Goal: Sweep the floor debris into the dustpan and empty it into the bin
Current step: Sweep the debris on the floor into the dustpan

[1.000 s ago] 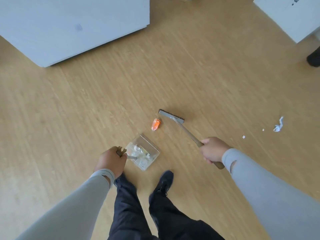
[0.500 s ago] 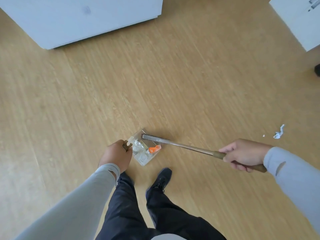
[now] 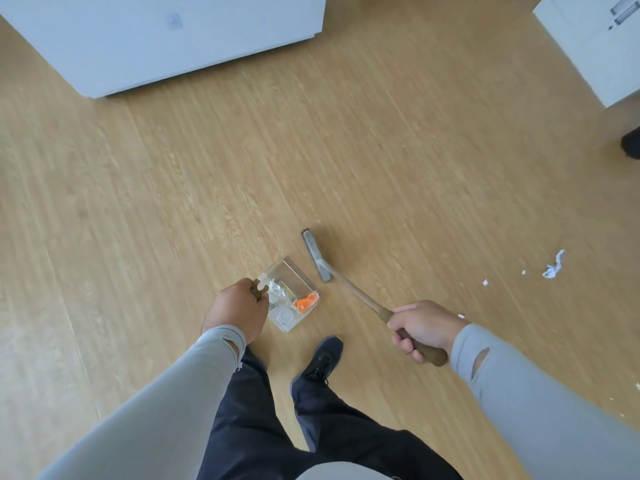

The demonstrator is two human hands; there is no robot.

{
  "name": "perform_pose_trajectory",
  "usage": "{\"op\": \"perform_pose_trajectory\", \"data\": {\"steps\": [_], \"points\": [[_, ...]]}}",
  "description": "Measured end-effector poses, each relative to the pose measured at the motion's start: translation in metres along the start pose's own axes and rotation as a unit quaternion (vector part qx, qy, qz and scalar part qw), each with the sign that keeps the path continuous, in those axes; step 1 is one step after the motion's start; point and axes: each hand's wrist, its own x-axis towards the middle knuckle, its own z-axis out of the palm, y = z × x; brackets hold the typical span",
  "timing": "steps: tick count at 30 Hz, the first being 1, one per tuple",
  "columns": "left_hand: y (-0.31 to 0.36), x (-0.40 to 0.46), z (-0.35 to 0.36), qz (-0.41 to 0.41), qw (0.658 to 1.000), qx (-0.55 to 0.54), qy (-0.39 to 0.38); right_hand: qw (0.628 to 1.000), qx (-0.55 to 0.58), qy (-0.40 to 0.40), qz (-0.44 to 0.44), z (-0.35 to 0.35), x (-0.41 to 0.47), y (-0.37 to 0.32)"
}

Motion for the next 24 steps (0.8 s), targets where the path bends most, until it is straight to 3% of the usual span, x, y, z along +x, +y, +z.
{"op": "perform_pose_trajectory", "data": {"steps": [5,10,16,24], "points": [[0.001,0.004,-0.005,0.008,1.0,0.002,-0.002,0.994,0.08,-0.053,0.045,-0.032,-0.03,0.011],[-0.001,0.004,-0.006,0.012,1.0,-0.011,-0.014,0.992,0.116,-0.051,0.027,-0.044,-0.064,0.028],[0.002,-0.001,-0.024,0.05,0.998,-0.001,-0.034,0.985,0.172,0.029,-0.012,-0.03,-0.098,0.047],[0.047,-0.006,-0.047,0.197,0.972,0.103,-0.073,0.963,0.215,0.155,-0.047,-0.008,-0.148,0.134]]}}
